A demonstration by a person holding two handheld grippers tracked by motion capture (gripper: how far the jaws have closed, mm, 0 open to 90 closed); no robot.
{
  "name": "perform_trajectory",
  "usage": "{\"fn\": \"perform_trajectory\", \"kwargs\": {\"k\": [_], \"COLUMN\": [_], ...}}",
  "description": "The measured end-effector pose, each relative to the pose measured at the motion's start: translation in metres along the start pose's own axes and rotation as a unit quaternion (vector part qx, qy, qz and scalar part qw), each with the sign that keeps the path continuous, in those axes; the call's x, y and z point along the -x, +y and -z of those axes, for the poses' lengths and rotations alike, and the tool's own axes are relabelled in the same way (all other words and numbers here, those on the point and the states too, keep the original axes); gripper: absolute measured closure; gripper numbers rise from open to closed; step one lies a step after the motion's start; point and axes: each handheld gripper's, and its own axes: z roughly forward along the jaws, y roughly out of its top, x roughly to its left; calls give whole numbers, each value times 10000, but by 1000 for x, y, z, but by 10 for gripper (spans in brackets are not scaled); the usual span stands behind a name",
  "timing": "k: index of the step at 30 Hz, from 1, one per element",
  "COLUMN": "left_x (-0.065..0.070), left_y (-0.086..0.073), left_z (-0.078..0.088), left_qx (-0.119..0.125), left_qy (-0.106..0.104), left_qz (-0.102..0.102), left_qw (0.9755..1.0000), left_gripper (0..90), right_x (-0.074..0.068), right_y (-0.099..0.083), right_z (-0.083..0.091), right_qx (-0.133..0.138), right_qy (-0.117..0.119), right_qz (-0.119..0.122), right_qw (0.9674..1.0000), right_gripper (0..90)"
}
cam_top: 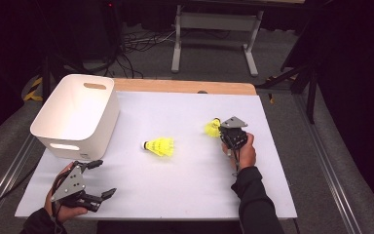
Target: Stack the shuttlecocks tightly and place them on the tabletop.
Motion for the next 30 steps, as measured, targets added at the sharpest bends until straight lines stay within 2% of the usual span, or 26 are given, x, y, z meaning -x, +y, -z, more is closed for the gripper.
{"fn": "perform_trajectory", "kwargs": {"k": [5,10,13,17,30], "left_x": [1,1,1,1,1], "left_y": [0,0,0,0,0], "left_z": [-1,-2,-2,-2,-2], "left_qx": [-20,-24,-70,-56,-59], "left_qy": [-24,-14,30,17,-8], "left_qz": [27,20,-53,-30,-22], "left_qw": [10000,10000,10000,10000,10000], "left_gripper": [59,60,61,62,63], "right_x": [7,10,12,15,19], "right_y": [-3,-4,-4,-5,0], "right_z": [3,8,11,15,39], "right_qx": [82,205,243,309,745], "right_qy": [-21,-43,-57,-51,-17], "right_qz": [-234,-356,-428,-509,-493], "right_qw": [9997,9991,9988,9982,9960], "right_gripper": [900,900,900,900,900]}}
